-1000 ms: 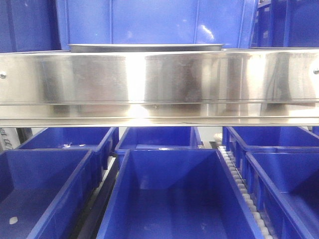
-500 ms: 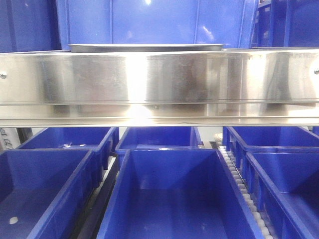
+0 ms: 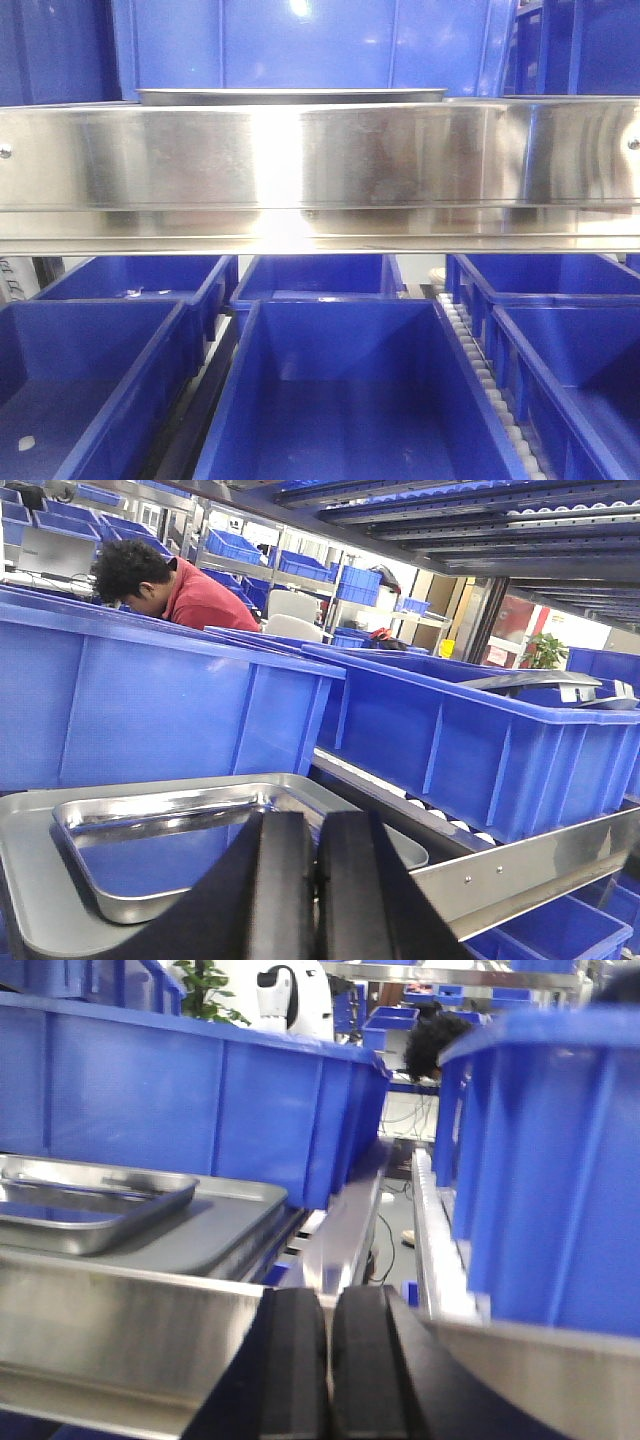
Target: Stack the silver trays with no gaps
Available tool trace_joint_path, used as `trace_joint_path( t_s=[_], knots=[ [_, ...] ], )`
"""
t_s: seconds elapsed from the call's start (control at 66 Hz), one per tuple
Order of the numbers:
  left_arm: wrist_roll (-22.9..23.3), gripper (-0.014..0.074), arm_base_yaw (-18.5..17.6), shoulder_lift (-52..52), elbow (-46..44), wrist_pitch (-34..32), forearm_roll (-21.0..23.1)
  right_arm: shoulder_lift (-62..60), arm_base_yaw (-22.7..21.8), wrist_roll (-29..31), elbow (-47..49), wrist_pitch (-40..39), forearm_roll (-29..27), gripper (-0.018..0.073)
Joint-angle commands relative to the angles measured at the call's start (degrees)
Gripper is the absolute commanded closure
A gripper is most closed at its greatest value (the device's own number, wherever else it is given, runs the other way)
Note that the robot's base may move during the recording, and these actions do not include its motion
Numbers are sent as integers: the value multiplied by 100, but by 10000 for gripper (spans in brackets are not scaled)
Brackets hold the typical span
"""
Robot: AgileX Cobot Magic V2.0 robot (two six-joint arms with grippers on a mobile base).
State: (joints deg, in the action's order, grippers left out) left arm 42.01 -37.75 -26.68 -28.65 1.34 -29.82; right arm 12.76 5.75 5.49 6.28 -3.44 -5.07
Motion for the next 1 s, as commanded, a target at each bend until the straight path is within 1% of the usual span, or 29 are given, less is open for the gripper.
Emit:
trace_joint_path(
  t_s=[0.0,0.091,0.152,0.212,0.303,0.515,0.985],
  knots=[
    [7,592,-16,31,11,-64,-31,-388,-126,-309,-296,20,-36,577],
    [7,592,-16,31,11,-64,-31,-860,-303,-361,-596,85,-36,577],
    [7,592,-16,31,11,-64,-31,-1146,-399,-361,-628,217,-14,577],
    [7,592,-16,31,11,-64,-31,-1276,-431,-361,-628,716,7,577],
    [7,592,-17,41,11,-60,-31,-1276,-457,-361,-628,876,78,577],
    [7,592,-17,39,11,-47,-31,-1276,-457,-361,-628,733,79,577],
    [7,592,-17,39,11,-47,-31,-1276,-457,-361,-628,733,79,577]
  ],
)
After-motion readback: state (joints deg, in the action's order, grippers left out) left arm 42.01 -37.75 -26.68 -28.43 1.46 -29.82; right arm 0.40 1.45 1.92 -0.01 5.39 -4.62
